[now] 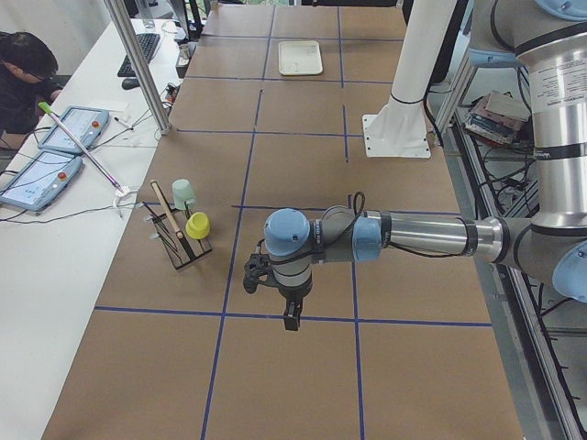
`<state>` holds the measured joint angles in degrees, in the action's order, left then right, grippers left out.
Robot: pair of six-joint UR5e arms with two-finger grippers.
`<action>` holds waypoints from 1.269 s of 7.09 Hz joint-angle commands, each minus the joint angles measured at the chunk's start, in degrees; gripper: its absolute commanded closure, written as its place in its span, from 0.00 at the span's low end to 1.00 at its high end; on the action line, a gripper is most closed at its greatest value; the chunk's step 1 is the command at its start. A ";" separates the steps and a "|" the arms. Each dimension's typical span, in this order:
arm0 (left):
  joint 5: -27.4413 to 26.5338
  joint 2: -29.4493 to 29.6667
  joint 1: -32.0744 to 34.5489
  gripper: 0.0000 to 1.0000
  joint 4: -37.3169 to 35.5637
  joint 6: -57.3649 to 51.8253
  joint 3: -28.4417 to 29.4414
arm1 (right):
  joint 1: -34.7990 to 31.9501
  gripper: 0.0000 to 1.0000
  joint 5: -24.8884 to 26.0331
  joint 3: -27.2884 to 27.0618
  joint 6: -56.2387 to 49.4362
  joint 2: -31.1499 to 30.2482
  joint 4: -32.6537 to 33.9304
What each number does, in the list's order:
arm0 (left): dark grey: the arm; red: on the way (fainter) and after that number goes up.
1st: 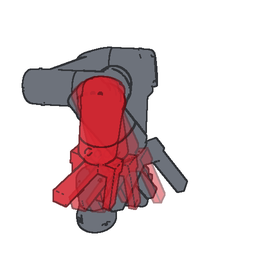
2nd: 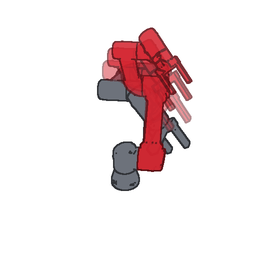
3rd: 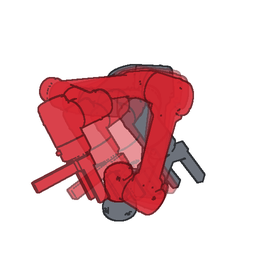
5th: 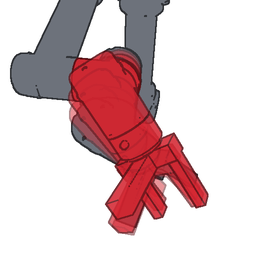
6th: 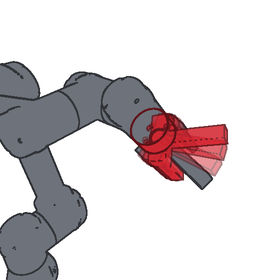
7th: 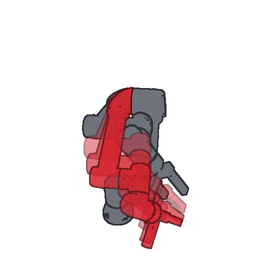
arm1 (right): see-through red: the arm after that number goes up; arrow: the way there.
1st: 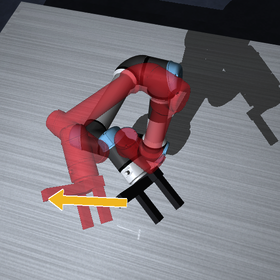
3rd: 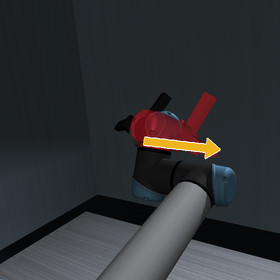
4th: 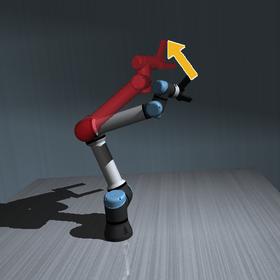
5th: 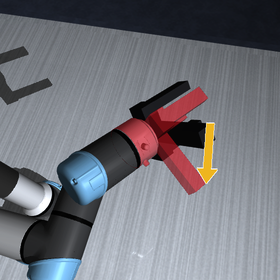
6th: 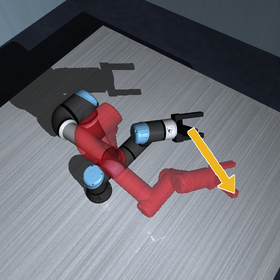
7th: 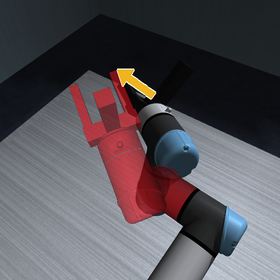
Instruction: Left arm grabs green cup and hands to right arm on tray
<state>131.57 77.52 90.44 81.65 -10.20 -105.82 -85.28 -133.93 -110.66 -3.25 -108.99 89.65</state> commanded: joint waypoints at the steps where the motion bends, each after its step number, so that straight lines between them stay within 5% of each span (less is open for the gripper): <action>1: 0.09 0.00 0.00 0.00 0.17 0.00 -0.35 | 0.02 0.00 -0.01 0.00 0.00 0.00 0.00; 4: -0.09 0.79 -0.52 0.00 1.05 0.35 -0.88 | 0.02 0.00 -0.01 -0.26 0.09 0.09 0.00; 7: -0.09 9.11 -0.97 0.00 18.04 0.61 4.54 | 0.02 0.00 0.08 -0.26 0.00 0.09 -0.44; 9: 0.27 18.34 -2.01 0.00 21.09 3.84 11.23 | 0.02 0.00 0.08 -0.26 0.00 0.09 -0.53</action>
<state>131.76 90.88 89.15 100.62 -8.70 -98.12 -85.29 -133.86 -110.92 -3.25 -108.89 89.23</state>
